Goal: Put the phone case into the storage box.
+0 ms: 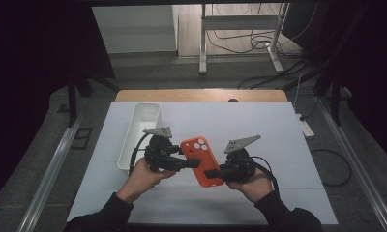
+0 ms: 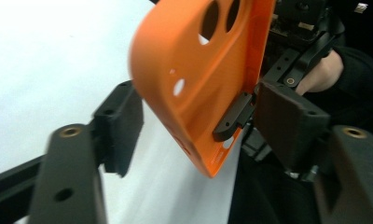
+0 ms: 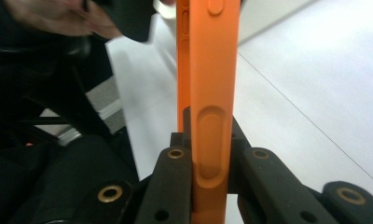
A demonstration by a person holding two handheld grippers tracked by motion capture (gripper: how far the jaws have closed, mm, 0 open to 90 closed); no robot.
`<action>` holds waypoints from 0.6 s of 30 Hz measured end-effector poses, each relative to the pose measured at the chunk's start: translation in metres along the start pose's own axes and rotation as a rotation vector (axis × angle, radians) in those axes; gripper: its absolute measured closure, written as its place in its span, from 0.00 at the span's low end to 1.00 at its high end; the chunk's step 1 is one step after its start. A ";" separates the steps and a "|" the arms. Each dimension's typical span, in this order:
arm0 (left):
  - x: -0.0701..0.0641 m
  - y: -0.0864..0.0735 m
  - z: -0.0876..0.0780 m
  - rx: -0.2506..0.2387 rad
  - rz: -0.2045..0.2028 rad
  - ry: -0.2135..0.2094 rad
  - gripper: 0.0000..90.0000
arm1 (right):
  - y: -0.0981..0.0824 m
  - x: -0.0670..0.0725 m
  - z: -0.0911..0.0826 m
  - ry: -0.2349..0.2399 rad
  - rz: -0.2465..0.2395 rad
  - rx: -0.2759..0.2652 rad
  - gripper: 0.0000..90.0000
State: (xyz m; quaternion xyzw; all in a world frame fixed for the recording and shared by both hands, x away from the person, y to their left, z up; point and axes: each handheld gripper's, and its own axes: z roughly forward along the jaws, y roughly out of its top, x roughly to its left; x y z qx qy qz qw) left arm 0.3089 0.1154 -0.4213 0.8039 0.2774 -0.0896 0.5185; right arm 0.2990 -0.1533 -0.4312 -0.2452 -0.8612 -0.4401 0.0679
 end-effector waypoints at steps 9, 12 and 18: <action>0.001 0.001 -0.006 -0.005 0.000 0.130 0.08 | -0.001 -0.004 -0.005 -0.055 0.022 -0.029 0.94; 0.000 0.001 -0.008 0.006 0.005 0.177 0.04 | -0.001 -0.004 -0.007 -0.086 0.023 -0.044 0.94; -0.002 0.002 -0.009 0.058 0.030 0.273 0.01 | -0.001 -0.003 -0.010 -0.147 0.003 -0.061 0.94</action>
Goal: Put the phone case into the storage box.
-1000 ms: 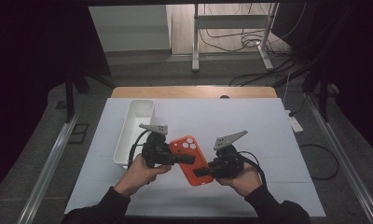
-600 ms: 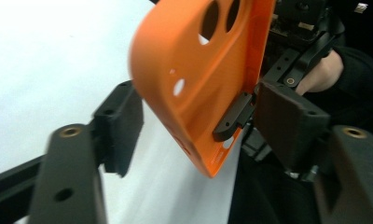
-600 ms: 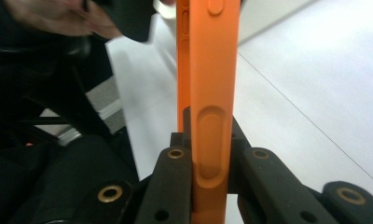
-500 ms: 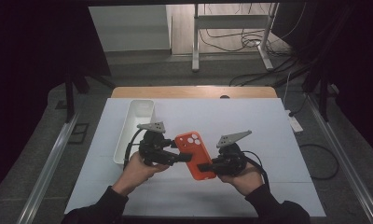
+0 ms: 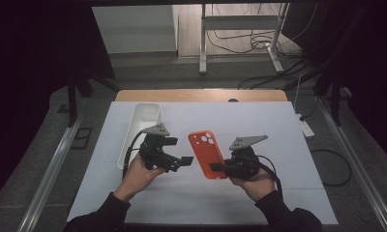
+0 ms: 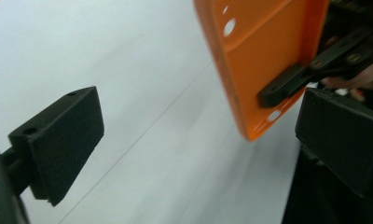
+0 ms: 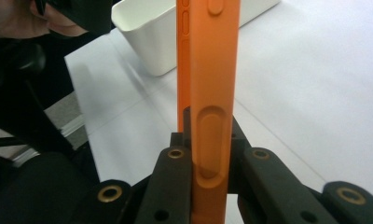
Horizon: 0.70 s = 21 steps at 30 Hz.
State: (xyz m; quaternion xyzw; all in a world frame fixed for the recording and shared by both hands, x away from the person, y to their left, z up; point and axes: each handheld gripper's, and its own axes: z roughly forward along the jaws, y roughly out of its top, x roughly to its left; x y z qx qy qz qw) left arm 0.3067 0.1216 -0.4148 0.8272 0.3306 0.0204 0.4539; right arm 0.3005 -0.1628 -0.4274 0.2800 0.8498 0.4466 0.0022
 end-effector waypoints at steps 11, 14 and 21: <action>-0.003 0.000 0.002 0.026 -0.003 0.042 0.00 | 0.000 0.003 0.001 -0.065 -0.027 0.003 0.94; -0.004 0.001 0.003 0.028 -0.003 0.039 0.00 | 0.000 0.004 0.002 -0.068 -0.036 0.000 0.94; -0.006 0.002 0.004 0.013 -0.021 0.031 0.03 | 0.000 0.009 0.005 -0.084 -0.054 0.004 0.94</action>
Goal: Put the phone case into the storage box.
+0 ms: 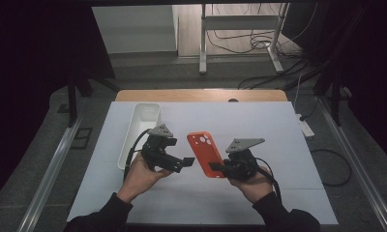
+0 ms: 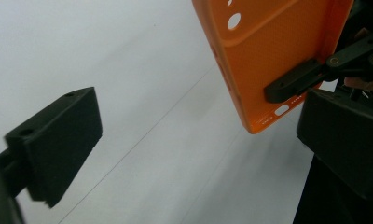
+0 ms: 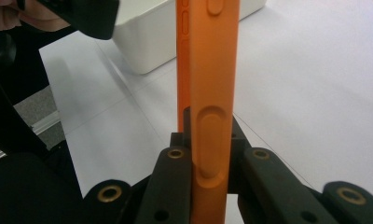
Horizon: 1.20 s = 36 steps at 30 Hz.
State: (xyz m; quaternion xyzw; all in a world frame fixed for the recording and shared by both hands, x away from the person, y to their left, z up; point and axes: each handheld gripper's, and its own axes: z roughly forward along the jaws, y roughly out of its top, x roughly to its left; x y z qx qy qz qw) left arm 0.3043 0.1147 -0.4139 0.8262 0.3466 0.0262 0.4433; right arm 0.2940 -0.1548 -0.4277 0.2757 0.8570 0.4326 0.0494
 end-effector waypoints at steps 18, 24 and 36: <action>0.002 0.002 0.000 0.030 -0.082 -0.093 0.68 | 0.001 0.009 0.003 -0.022 -0.037 0.002 0.94; 0.004 0.000 -0.001 0.030 -0.110 -0.114 0.82 | 0.002 0.012 0.004 -0.027 -0.050 -0.001 0.94; 0.010 -0.003 -0.002 0.036 -0.177 -0.158 0.99 | 0.002 0.015 0.007 -0.037 -0.059 0.011 0.94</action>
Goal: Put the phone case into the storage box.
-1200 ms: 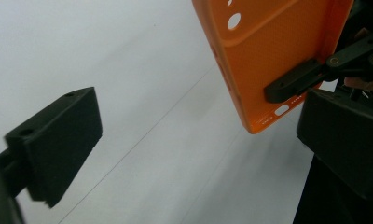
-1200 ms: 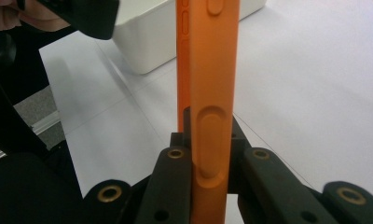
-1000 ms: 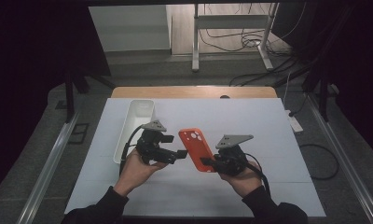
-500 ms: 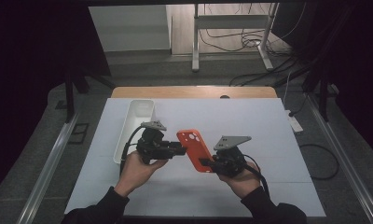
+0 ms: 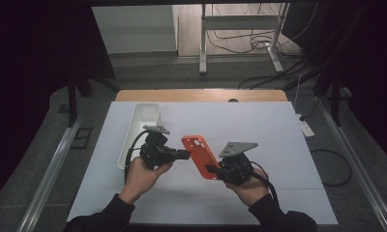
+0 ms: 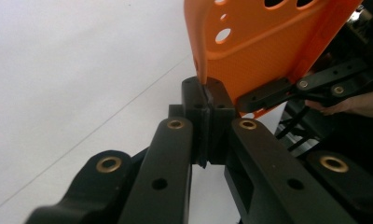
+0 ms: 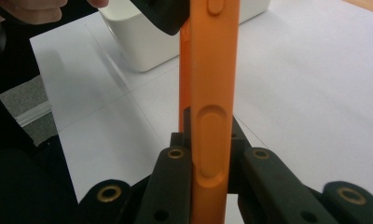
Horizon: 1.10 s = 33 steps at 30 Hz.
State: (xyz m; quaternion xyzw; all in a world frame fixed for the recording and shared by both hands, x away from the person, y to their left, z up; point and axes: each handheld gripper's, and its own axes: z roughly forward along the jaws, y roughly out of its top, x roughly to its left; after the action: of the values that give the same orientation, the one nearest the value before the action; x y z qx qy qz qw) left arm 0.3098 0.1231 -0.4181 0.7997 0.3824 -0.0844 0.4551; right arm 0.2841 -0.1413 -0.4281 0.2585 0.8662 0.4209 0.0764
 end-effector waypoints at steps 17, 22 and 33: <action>0.000 0.000 0.002 -0.029 -0.087 -0.031 0.99 | -0.002 -0.001 0.004 -0.009 0.015 -0.002 0.82; -0.002 0.000 0.004 -0.025 -0.091 -0.022 0.99 | -0.002 -0.001 0.007 -0.013 0.007 0.001 0.70; -0.005 0.000 0.007 -0.017 -0.084 0.009 0.99 | 0.000 0.001 0.012 -0.009 0.002 0.008 0.42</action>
State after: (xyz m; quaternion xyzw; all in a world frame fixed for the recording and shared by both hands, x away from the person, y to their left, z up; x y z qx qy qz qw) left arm 0.3081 0.1153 -0.4194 0.7794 0.4184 -0.0965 0.4562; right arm 0.2877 -0.1327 -0.4361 0.2615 0.8672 0.4163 0.0790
